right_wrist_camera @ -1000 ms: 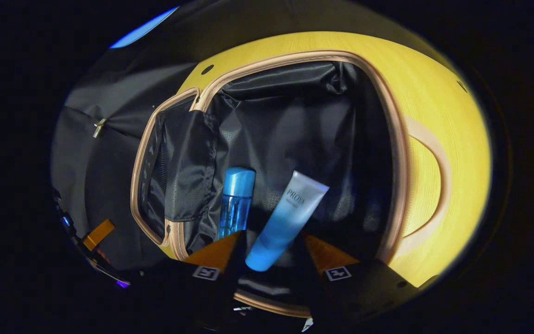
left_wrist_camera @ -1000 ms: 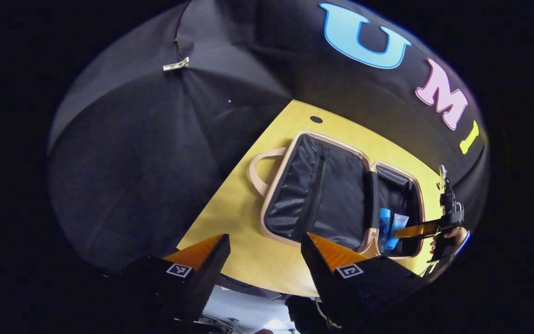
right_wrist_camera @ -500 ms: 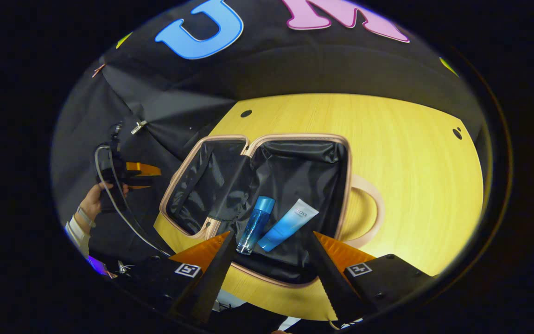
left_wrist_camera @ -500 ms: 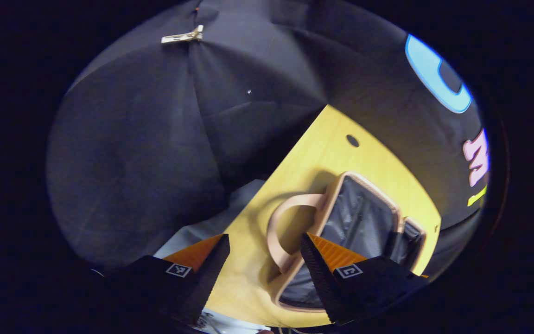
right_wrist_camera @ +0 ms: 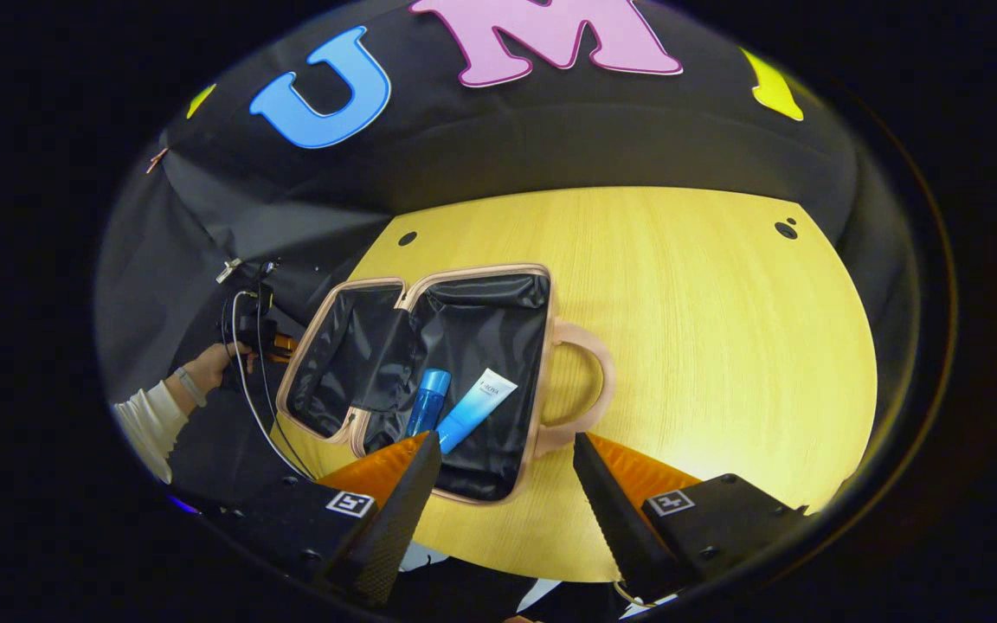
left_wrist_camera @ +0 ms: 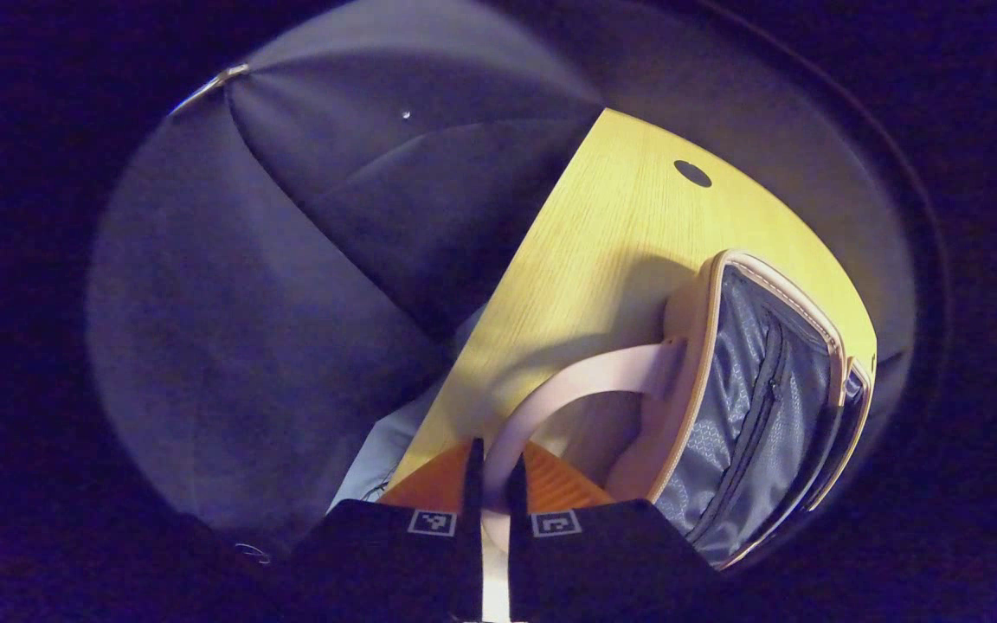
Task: First open the suitcase, pack the skin care products into it, and then close the suitcase.
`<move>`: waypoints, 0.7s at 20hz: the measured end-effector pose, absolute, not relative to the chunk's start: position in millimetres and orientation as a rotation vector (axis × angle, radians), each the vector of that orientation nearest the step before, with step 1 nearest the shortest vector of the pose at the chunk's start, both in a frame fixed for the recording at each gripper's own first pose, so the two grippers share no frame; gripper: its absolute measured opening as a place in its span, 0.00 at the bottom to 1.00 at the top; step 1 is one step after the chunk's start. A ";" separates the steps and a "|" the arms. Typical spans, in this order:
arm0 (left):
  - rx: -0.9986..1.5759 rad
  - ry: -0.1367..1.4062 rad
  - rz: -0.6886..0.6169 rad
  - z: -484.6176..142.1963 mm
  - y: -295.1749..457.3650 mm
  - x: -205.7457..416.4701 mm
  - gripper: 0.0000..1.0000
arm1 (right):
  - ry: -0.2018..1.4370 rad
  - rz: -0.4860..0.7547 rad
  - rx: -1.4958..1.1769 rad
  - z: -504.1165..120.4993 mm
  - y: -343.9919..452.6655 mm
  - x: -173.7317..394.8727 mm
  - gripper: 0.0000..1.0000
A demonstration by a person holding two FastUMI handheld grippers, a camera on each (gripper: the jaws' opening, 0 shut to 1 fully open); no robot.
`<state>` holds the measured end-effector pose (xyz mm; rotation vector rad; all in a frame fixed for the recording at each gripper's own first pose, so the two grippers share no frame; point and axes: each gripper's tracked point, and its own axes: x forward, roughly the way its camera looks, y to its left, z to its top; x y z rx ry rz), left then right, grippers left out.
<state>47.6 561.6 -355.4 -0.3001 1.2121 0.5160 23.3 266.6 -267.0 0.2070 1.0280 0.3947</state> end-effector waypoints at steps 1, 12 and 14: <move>-0.294 1.200 0.506 -346.8 559.6 48.4 0.13 | 1.021 0.393 0.209 -264.8 265.6 23.2 0.97; -0.264 0.781 0.260 -104.8 402.8 92.6 0.06 | 0.825 0.555 0.177 -191.4 215.2 12.3 0.98; -0.235 0.739 0.189 -70.7 345.3 102.5 0.06 | 0.781 0.561 0.177 -175.3 187.4 9.7 0.98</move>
